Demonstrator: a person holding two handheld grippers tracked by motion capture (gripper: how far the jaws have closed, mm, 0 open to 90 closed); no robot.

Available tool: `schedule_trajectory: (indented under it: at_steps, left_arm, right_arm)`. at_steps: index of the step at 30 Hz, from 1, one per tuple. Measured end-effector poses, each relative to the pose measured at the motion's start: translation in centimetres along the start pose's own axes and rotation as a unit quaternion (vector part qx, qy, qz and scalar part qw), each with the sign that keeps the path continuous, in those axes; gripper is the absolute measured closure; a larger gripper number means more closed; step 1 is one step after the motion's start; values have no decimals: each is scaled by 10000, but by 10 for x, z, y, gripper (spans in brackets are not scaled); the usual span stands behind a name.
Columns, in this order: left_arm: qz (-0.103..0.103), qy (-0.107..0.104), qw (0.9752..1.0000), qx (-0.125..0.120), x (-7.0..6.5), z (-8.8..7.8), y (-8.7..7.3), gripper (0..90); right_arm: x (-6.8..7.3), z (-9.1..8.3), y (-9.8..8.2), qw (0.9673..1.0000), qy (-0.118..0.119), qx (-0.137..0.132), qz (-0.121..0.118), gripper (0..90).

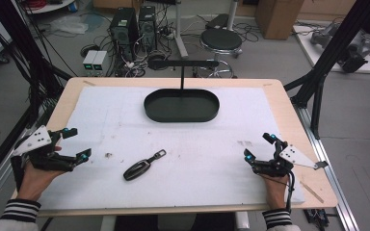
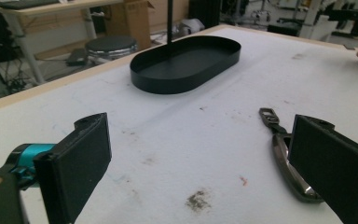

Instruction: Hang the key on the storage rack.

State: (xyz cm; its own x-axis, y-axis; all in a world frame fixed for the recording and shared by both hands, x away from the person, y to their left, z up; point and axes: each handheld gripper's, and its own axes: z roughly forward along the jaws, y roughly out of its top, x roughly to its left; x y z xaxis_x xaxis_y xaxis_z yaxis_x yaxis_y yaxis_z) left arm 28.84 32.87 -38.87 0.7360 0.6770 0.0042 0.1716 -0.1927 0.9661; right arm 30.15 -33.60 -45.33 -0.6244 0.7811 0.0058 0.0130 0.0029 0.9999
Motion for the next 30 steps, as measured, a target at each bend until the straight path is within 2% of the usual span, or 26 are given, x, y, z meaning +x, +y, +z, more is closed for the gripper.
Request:
schedule_trajectory:
  at_steps: [6,9,12,17,18,19,21,22,27,30]
  left_arm:
    - [178,-301,9984,448,-8,14,19,65]
    - [366,-404,9965,631,-13,22,27,65]
    - [460,-490,9945,805,-16,29,34,65]
    - [663,-685,9881,1206,-23,42,47,65]
    - [787,-802,9835,1417,-27,48,50,65]
    - [787,-802,9835,1417,-27,48,50,65]
    - [928,-926,9773,1663,-32,58,53,65]
    - [928,-926,9773,1663,-32,58,53,65]
    - [1030,-1049,9710,1884,-40,71,57,66]
    - [1062,-1099,9658,2097,-44,79,58,65]
  right_arm:
    - [0,0,0,10000,-1,0,4,13]
    - [0,0,0,10000,0,0,6,13]
    - [-1,0,0,10000,-13,-21,-18,13]
    - [-1,0,0,10000,-13,-22,-22,13]
    - [-1,0,0,10000,-14,-15,-12,13]
    - [-1,0,0,10000,-16,-17,-15,14]
    - [-1,0,0,10000,-13,-22,-5,14]
    - [-1,0,0,10000,-13,-22,-5,14]
    - [-1,0,0,10000,-4,-27,-1,13]
    - [-1,0,0,10000,-3,-24,2,14]
